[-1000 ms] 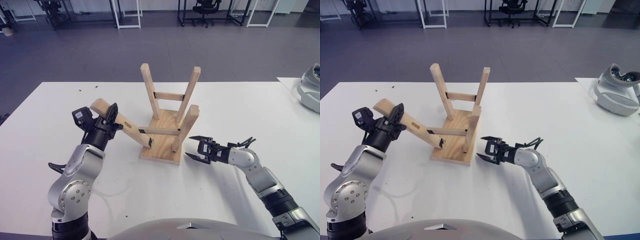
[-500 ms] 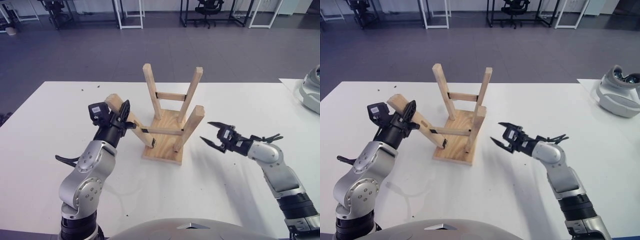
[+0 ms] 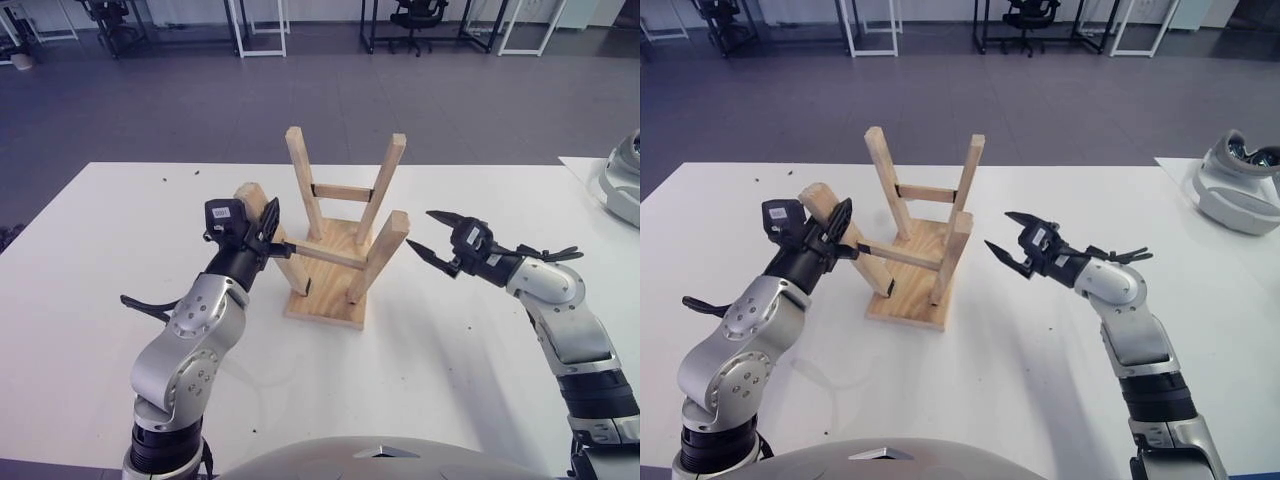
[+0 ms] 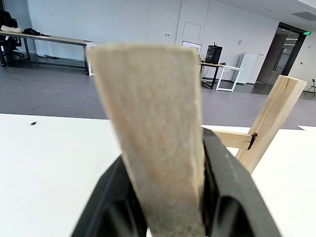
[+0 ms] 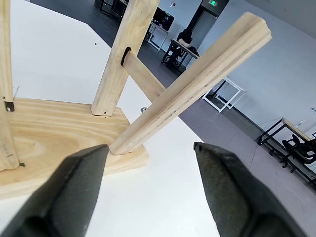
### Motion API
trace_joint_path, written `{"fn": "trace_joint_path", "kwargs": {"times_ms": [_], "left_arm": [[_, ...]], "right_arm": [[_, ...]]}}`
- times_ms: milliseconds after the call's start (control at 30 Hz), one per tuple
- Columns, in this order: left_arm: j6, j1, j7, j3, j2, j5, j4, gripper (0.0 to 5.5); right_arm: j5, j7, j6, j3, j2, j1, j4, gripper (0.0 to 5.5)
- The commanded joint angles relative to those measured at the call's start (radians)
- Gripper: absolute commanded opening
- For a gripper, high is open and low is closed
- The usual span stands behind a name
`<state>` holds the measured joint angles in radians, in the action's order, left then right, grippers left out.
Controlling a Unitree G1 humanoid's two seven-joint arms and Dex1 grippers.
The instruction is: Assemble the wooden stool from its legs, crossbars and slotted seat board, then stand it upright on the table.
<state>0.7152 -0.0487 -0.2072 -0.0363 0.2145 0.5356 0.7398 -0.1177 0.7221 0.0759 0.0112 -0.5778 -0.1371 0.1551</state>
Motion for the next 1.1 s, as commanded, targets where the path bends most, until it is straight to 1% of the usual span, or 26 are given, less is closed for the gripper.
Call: {"fn": "trace_joint_path", "kwargs": {"times_ms": [33,300,567,633,667,767,867,933,1100], "left_arm": [[0.054,0.034,-0.003,0.012,0.013,-0.045,-0.006,1.07],[0.052,0.076,0.014,0.032,0.012,-0.038,0.038,1.07],[0.067,0.032,0.036,0.007,0.021,-0.083,-0.009,1.07],[0.085,0.033,0.050,-0.019,0.042,-0.102,-0.011,1.07],[0.096,0.037,0.056,-0.033,0.052,-0.108,-0.010,1.49],[0.124,0.053,0.081,-0.062,0.070,-0.125,-0.002,2.09],[0.144,0.068,0.111,-0.079,0.075,-0.135,-0.002,2.61],[0.137,0.061,0.123,-0.078,0.073,-0.143,-0.012,2.61],[0.078,0.022,0.186,-0.074,0.054,-0.142,-0.009,3.56]], "right_arm": [[0.004,-0.004,0.020,-0.002,-0.012,-0.023,0.023,3.24],[0.005,-0.008,0.027,-0.005,-0.014,-0.021,0.027,3.24],[0.008,-0.005,0.031,0.010,-0.013,-0.028,0.041,3.24],[0.008,-0.002,0.031,0.012,-0.014,-0.030,0.041,3.24],[0.008,-0.001,0.031,0.012,-0.015,-0.030,0.041,3.24],[0.008,0.000,0.034,0.014,-0.016,-0.030,0.043,3.24],[0.008,-0.001,0.034,0.014,-0.016,-0.030,0.041,3.24],[0.008,-0.002,0.035,0.014,-0.014,-0.031,0.041,3.24],[0.008,-0.009,0.038,0.018,-0.007,-0.039,0.041,3.24]]}}
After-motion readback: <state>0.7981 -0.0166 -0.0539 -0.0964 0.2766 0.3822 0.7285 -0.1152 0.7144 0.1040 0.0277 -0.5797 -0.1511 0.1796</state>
